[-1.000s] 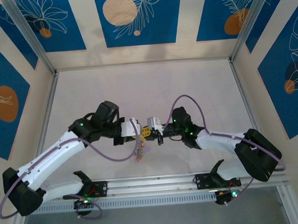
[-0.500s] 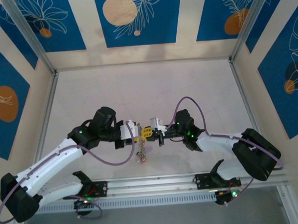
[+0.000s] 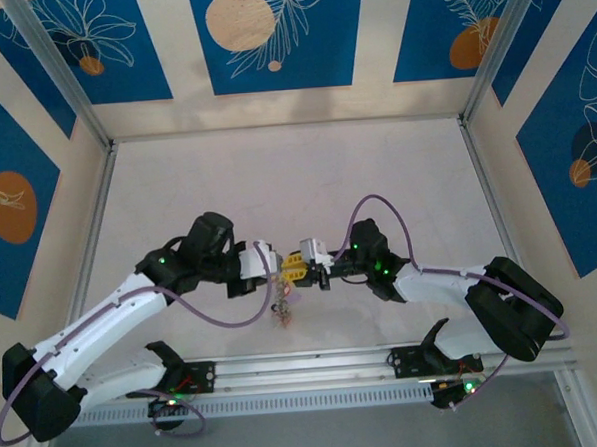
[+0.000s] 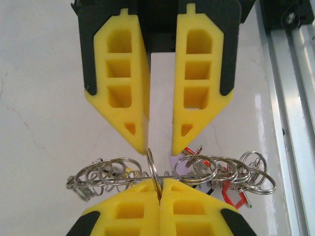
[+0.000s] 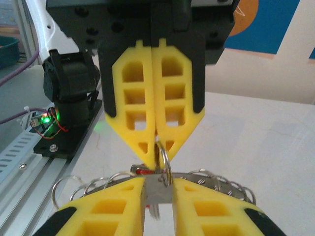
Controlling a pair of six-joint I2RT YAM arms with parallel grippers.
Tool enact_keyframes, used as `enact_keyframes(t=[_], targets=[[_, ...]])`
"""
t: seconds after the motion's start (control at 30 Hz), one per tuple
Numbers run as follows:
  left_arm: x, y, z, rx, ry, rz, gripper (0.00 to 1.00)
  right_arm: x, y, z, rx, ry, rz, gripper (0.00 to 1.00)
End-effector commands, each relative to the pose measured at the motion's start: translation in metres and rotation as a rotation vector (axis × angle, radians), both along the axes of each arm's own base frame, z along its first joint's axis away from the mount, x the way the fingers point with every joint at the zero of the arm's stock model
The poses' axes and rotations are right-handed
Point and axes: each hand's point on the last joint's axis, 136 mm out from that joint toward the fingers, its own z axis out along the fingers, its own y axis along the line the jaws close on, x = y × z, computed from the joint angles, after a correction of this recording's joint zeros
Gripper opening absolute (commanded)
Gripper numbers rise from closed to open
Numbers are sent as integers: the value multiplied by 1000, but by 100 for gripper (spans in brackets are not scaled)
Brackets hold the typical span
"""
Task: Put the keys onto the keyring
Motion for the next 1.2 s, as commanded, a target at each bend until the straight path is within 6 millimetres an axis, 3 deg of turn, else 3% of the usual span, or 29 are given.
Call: enact_keyframes(t=[0.0, 0.2, 0.73, 0.97, 1.07, 1.17], targets=[[2, 5, 9, 88, -52, -35, 0, 4, 4, 3, -12, -23, 5, 23], [1, -4, 19, 104, -55, -88, 0, 5, 10, 5, 0, -19, 9, 28], [-13, -8, 12, 114, -5, -156, 0, 7, 9, 0, -11, -23, -15, 34], [-11, -8, 8, 139, -4, -166, 0, -4, 7, 5, 3, -34, 35, 31], [-10, -7, 3, 188, -14, -174, 0, -6, 8, 4, -3, -29, 45, 19], [-9, -8, 1, 202, -15, -176, 0, -6, 8, 3, -6, -28, 44, 17]])
